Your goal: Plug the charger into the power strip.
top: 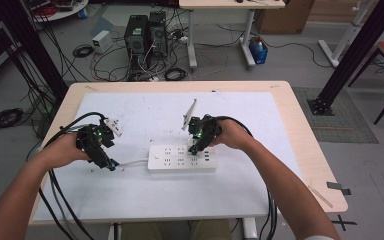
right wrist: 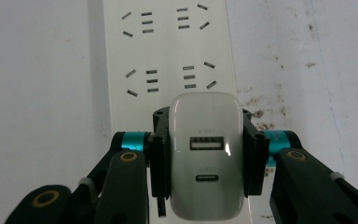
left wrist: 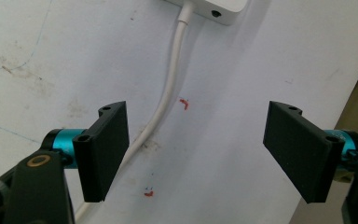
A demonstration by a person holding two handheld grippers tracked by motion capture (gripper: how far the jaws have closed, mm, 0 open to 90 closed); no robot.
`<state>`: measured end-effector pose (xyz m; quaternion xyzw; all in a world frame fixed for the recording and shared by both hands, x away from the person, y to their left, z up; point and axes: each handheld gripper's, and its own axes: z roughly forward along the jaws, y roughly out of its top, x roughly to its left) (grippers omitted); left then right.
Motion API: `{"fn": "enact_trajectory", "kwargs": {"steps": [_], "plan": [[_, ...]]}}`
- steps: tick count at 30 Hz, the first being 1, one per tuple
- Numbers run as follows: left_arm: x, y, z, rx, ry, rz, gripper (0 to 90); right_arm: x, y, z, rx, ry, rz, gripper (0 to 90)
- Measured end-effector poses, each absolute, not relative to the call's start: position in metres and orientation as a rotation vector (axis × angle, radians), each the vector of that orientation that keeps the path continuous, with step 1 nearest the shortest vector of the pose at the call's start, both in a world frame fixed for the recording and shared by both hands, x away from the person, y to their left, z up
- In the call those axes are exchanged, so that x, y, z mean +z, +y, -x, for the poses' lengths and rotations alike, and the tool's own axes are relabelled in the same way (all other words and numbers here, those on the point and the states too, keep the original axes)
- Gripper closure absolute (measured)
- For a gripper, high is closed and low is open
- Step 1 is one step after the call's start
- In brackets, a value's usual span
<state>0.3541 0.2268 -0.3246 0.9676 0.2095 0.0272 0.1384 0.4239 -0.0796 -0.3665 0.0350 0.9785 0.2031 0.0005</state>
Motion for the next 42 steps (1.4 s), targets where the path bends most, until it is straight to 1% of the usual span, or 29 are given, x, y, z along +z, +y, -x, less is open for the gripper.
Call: {"fn": "enact_trajectory", "kwargs": {"steps": [4,6,9,11,15,22,29,32,35,42], "plan": [[-0.325,0.226,-0.354,0.075,0.603,-2.8,22.6,-0.364,-0.075,-0.424,0.548,3.093,-0.127,62.0],[-0.325,0.226,-0.354,0.075,0.603,-2.797,22.6,-0.362,-0.067,-0.424,0.436,3.113,-0.164,61.8],[-0.326,0.226,-0.354,0.072,0.605,-2.798,22.6,-0.361,-0.061,-0.423,0.369,3.111,-0.159,61.8],[-0.326,0.226,-0.354,0.072,0.603,-2.796,22.6,-0.363,-0.051,-0.419,0.25,3.099,-0.128,62.1],[-0.327,0.227,-0.353,0.07,0.604,-2.789,22.6,-0.365,-0.05,-0.417,0.234,3.084,-0.059,62.5],[-0.329,0.227,-0.353,0.066,0.603,-2.782,22.6,-0.367,-0.053,-0.416,0.237,3.077,-0.054,62.6],[-0.329,0.226,-0.354,0.06,0.608,-2.774,22.6,-0.366,-0.048,-0.427,0.198,3.144,-0.08,62.6],[-0.329,0.225,-0.354,0.061,0.611,-2.769,22.6,-0.367,-0.046,-0.423,0.173,3.125,-0.081,62.6],[-0.329,0.225,-0.354,0.063,0.608,-2.77,22.6,-0.368,-0.043,-0.413,0.125,3.06,-0.013,62.6],[-0.328,0.227,-0.352,0.066,0.605,-2.762,22.6,-0.37,-0.042,-0.421,0.125,3.108,-0.058,62.5]]}}
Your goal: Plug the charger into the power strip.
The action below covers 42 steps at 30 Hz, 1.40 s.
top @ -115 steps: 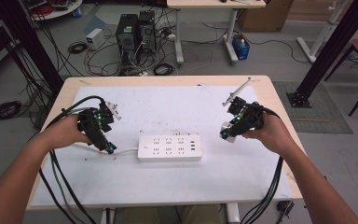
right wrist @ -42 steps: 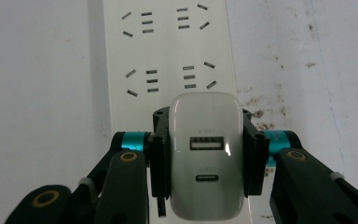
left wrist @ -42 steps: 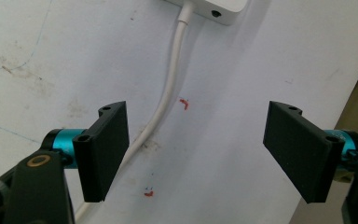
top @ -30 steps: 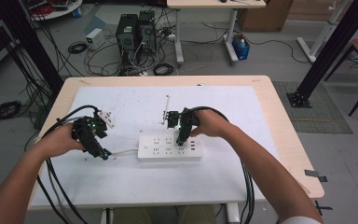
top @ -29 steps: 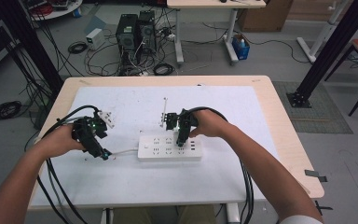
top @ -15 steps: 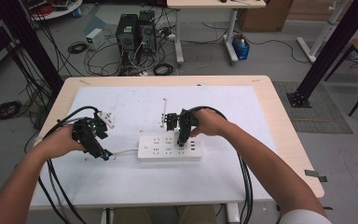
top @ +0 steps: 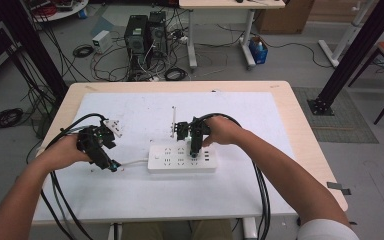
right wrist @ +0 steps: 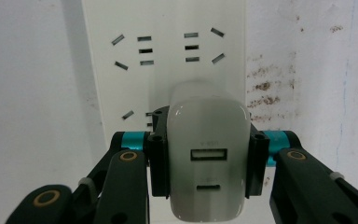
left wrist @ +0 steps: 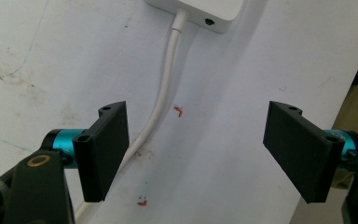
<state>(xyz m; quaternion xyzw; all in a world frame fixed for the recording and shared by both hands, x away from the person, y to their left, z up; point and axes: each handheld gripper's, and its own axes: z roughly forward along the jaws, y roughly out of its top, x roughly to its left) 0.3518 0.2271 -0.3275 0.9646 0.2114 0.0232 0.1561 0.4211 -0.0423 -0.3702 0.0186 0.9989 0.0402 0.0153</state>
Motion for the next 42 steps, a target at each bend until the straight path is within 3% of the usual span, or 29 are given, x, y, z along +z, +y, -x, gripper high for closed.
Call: {"fn": "enact_trajectory", "kwargs": {"steps": [4,12,19,34,36,37,38,40,42], "plan": [[-0.326,0.225,-0.351,0.064,0.577,-2.758,22.6,-0.373,-0.035,-0.406,0.047,3.007,0.042,62.6],[-0.327,0.224,-0.351,0.05,0.58,-2.747,22.6,-0.374,-0.04,-0.43,0.119,3.168,-0.106,62.3],[-0.328,0.225,-0.351,0.046,0.567,-2.742,22.6,-0.379,-0.034,-0.411,0.04,3.042,0.015,62.6],[-0.331,0.226,-0.351,0.056,0.581,-2.737,22.6,-0.38,-0.038,-0.418,0.092,3.084,-0.021,62.2],[-0.331,0.228,-0.352,0.06,0.59,-2.736,22.6,-0.379,-0.039,-0.417,0.098,3.083,-0.041,59.5],[-0.331,0.228,-0.352,0.065,0.599,-2.725,22.6,-0.379,-0.045,-0.42,0.151,3.082,-0.119,31.5],[-0.331,0.229,-0.352,0.07,0.604,-2.723,22.6,-0.379,-0.045,-0.42,0.151,3.082,-0.119,31.5],[-0.33,0.23,-0.353,0.075,0.599,-2.725,22.6,-0.371,-0.057,-0.428,0.327,3.106,-0.234,22.0],[-0.33,0.23,-0.353,0.076,0.611,-2.72,22.6,-0.36,-0.073,-0.435,0.476,3.089,-0.373,20.4]]}}
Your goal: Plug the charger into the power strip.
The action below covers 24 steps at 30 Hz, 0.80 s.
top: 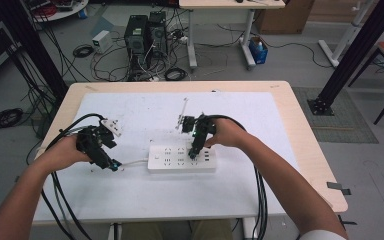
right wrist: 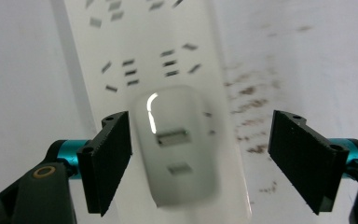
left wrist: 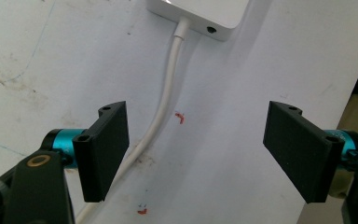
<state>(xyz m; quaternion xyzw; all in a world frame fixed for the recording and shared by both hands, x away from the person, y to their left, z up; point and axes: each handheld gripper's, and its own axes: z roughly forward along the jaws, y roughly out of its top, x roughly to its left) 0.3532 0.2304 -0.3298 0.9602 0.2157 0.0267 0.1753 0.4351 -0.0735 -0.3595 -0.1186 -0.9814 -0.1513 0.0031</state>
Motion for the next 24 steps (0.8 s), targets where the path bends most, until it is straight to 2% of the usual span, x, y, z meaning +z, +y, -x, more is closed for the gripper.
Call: {"fn": "enact_trajectory", "kwargs": {"steps": [2,6,7,18,24], "plan": [[-0.329,0.231,-0.354,0.08,0.611,-2.72,22.6,-0.345,-0.098,-0.443,-0.58,-3.043,0.528,12.9],[-0.329,0.23,-0.355,0.09,0.632,-2.692,22.6,-0.335,-0.112,-0.445,-0.614,-3.039,0.638,12.9],[-0.328,0.23,-0.357,0.094,0.605,-2.714,22.6,-0.324,-0.132,-0.442,-0.686,-3.023,0.698,12.8],[-0.326,0.23,-0.356,0.136,0.628,-2.685,22.5,-0.302,-0.181,-0.42,-0.756,-3.068,0.901,12.8],[-0.32,0.231,-0.352,0.178,0.623,-2.685,22.6,-0.295,-0.216,-0.389,-0.549,-3.184,1.026,12.8]]}}
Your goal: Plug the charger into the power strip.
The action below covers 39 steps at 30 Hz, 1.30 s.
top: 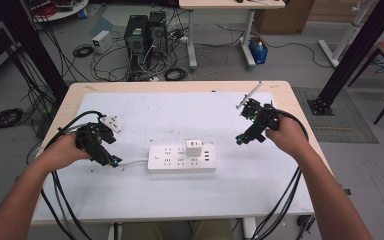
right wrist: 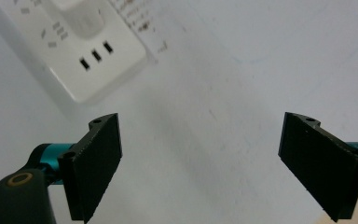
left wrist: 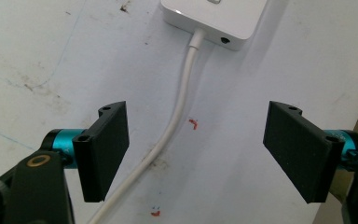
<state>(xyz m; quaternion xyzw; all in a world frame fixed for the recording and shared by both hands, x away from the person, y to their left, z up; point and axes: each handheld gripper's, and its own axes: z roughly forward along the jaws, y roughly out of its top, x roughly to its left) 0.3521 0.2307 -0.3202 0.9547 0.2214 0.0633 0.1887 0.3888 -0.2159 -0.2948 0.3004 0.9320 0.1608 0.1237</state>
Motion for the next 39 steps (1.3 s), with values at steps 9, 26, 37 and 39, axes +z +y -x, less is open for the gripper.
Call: {"fn": "enact_trajectory", "kwargs": {"steps": [9,26,37,39], "plan": [[-0.311,0.227,-0.357,0.253,0.684,-2.681,22.5,-0.293,-0.24,-0.362,0.464,2.712,-0.967,1.0],[-0.307,0.218,-0.355,0.288,0.697,-2.692,22.6,-0.306,-0.251,-0.354,0.522,2.726,-0.976,1.1],[-0.307,0.218,-0.353,0.291,0.711,-2.689,22.6,-0.317,-0.243,-0.356,0.525,2.752,-0.967,1.1],[-0.308,0.217,-0.353,0.289,0.723,-2.678,22.5,-0.319,-0.244,-0.356,0.532,2.754,-0.972,1.1]]}}
